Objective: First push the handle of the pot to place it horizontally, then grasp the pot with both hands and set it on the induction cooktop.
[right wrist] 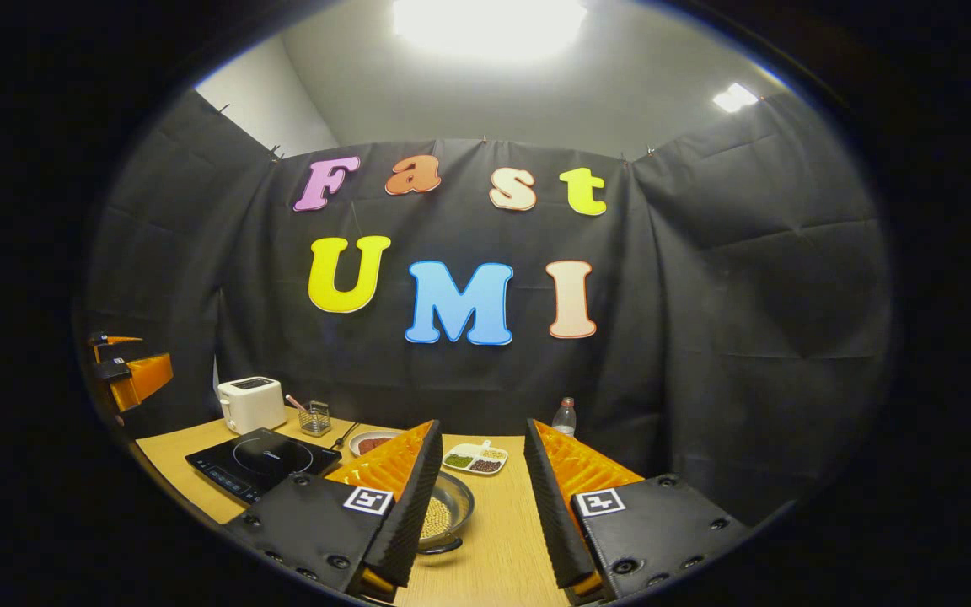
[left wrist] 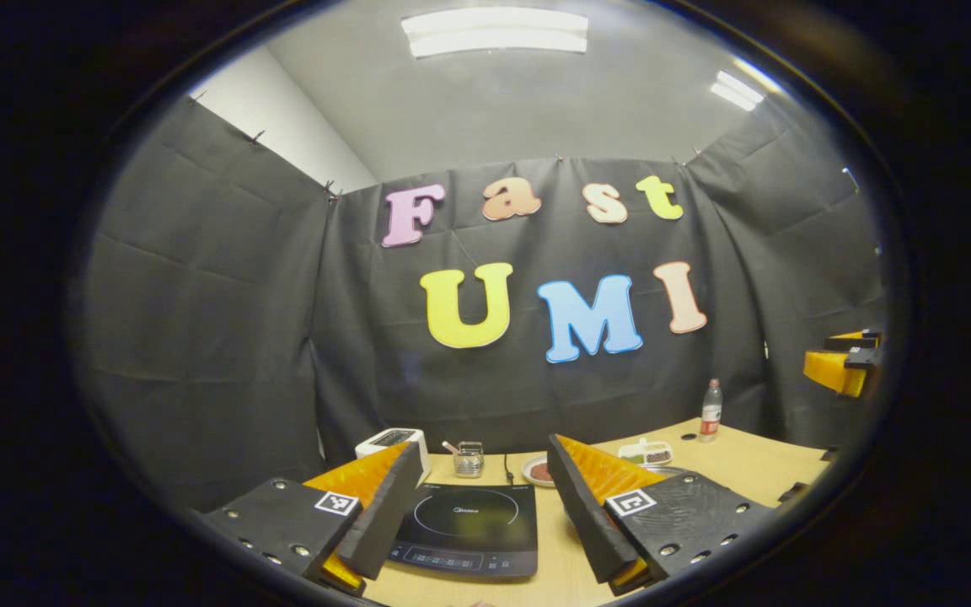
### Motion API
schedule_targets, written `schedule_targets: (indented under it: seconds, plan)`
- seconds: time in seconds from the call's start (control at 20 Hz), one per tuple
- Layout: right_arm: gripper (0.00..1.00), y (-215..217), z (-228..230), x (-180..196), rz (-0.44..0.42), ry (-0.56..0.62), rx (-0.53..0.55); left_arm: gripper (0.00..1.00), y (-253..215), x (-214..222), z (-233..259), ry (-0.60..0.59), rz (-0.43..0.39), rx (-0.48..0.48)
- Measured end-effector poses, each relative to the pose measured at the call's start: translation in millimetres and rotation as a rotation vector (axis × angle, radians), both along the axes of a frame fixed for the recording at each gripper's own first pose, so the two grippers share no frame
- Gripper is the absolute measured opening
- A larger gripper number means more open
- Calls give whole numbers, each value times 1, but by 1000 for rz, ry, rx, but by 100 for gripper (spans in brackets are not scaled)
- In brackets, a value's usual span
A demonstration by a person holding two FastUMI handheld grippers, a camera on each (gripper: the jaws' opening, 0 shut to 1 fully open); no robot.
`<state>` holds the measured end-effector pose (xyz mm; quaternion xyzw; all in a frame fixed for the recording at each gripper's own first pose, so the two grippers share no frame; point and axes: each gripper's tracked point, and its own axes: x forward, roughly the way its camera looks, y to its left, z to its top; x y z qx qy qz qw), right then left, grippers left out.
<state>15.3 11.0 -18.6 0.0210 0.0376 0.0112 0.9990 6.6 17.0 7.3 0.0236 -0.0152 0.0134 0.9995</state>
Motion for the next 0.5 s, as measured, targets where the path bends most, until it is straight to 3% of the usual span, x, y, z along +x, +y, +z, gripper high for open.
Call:
schedule_targets:
  seconds: [0.05,0.1,0.25,0.4,0.45,0.5]
  plan:
    - [65,-4,-3,2,-13,4,-5,90,1,1,0,0,1,2]
    - [50,1,0,2,3,5,7,90,4,1,-1,1,4,8]
    - [43,6,-6,4,19,26,16,90,9,2,-2,6,11,8]
    - [21,15,-6,8,35,33,8,89,17,4,-1,4,12,11]
    - [21,15,-4,2,23,22,3,89,19,5,0,0,11,17]
    - [0,15,-3,8,35,19,7,90,22,6,1,-4,13,23]
